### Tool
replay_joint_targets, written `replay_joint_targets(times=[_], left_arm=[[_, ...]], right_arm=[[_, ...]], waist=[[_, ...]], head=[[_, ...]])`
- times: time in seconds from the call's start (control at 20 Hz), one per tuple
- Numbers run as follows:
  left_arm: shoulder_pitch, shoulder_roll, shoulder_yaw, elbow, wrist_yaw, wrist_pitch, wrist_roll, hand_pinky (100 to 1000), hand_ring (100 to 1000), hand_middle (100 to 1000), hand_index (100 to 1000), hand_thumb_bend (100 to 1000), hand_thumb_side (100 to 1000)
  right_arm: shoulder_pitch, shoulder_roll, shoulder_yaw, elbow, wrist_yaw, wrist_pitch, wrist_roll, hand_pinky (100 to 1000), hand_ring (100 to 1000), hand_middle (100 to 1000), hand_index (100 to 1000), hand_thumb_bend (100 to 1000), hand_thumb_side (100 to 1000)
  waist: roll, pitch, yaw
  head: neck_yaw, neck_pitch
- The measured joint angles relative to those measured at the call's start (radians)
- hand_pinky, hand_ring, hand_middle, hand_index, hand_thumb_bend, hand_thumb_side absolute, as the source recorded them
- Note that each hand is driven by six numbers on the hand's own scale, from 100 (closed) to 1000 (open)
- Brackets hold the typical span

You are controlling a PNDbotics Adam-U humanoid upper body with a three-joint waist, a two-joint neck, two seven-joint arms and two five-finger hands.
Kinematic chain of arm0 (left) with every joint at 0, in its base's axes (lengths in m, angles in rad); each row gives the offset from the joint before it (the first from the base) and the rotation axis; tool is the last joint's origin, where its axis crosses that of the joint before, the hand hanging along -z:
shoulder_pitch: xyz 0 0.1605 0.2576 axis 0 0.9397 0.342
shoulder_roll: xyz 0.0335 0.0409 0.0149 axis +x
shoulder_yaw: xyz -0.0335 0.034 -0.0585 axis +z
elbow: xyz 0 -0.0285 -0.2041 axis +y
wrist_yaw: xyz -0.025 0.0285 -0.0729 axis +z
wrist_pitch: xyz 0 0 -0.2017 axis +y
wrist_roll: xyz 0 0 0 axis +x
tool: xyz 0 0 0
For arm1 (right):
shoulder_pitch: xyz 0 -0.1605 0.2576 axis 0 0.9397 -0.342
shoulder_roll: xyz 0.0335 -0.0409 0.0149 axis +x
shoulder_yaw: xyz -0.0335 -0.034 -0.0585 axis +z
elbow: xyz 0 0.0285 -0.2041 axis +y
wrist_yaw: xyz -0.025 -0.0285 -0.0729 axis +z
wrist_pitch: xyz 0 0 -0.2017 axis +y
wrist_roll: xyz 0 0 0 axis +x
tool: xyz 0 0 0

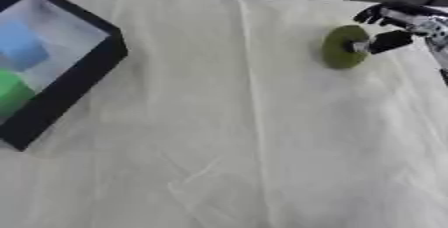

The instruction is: Pick up the objects with one hand, pass them to the other hand, and then place them into the box on the other side of the table.

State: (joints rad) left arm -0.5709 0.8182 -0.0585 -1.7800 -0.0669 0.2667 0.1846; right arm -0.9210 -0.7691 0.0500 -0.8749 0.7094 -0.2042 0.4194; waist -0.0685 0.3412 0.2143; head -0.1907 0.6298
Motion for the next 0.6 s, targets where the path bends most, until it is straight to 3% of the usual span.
replay_joint_targets(times=[0.3, 0.6], left_arm=[[0.003, 0.000, 0.000, 0.000, 0.000, 0.000, 0.000, 766, 665, 635, 703, 447, 422], [0.008, 0.000, 0.000, 0.000, 0.000, 0.000, 0.000, 763, 663, 632, 693, 443, 420]], right_arm=[[0.001, -0.002, 0.000, 0.012, -0.015, -0.001, 0.027, 845, 811, 700, 751, 447, 531], [0.007, -0.004, 0.000, 0.011, -0.068, -0.018, 0.068, 831, 767, 574, 656, 444, 405]], waist=[[0.000, 0.000, -0.003], [0.000, 0.000, -0.005]], head=[[-0.001, 0.000], [0.001, 0.001]])
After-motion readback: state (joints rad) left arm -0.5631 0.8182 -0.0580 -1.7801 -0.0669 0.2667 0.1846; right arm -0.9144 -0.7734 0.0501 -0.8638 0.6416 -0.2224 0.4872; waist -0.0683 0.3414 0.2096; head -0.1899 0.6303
